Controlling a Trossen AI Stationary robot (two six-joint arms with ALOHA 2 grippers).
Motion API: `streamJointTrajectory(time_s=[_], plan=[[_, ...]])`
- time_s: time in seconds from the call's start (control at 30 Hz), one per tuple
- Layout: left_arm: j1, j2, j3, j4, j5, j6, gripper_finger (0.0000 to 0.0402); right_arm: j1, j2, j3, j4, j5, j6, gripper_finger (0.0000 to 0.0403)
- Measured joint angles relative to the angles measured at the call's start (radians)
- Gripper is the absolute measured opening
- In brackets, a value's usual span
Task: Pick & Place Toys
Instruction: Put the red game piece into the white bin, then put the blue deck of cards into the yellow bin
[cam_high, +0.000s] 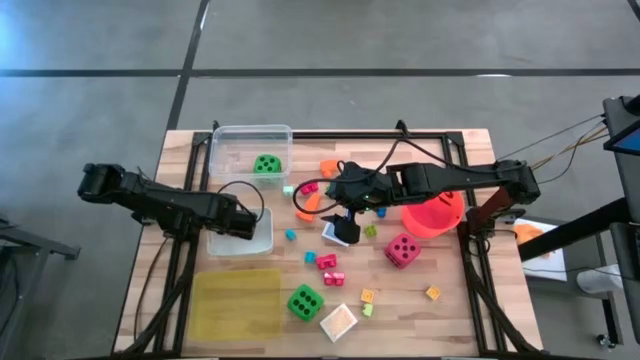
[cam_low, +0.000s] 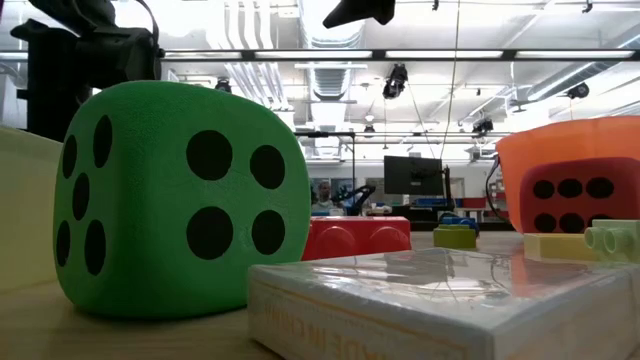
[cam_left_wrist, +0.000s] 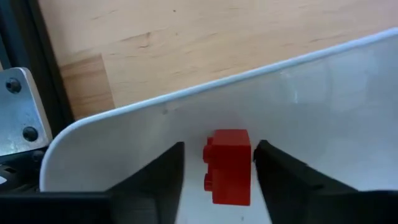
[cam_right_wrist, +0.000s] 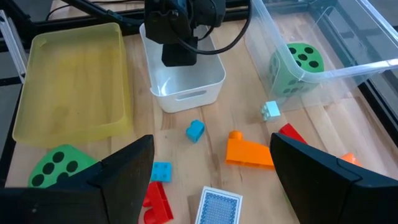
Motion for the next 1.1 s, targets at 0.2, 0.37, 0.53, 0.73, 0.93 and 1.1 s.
streamJointTrajectory(time_s=[0.2,0.37,0.53,0.73,0.93,1.1], plan=[[0.000,-0.001,0.008,-0.002,0.022,0.003,0.0237,0.000,0.000,0.000,0.000,0.000,0.000,0.0316],[0.000,-0.005,0.050,-0.008,0.023,0.033,0.0234,0.000,0.000,0.000,-0.021,0.001,0.004,0.0316],[-0.003,-0.010,0.131,-0.019,0.044,0.069,0.0234,0.000,0.000,-0.028,-0.071,0.003,-0.011,0.0316],[-0.007,-0.010,0.250,-0.046,0.048,0.168,0.0234,-0.001,0.001,-0.164,0.013,0.005,-0.050,0.0316],[-0.015,-0.017,0.359,-0.058,0.032,0.252,0.0234,-0.001,0.001,-0.350,0.192,0.017,-0.024,0.0316],[-0.050,-0.056,0.403,-0.017,-0.037,0.204,0.0234,-0.001,0.001,-0.467,0.282,0.033,0.009,0.0316]])
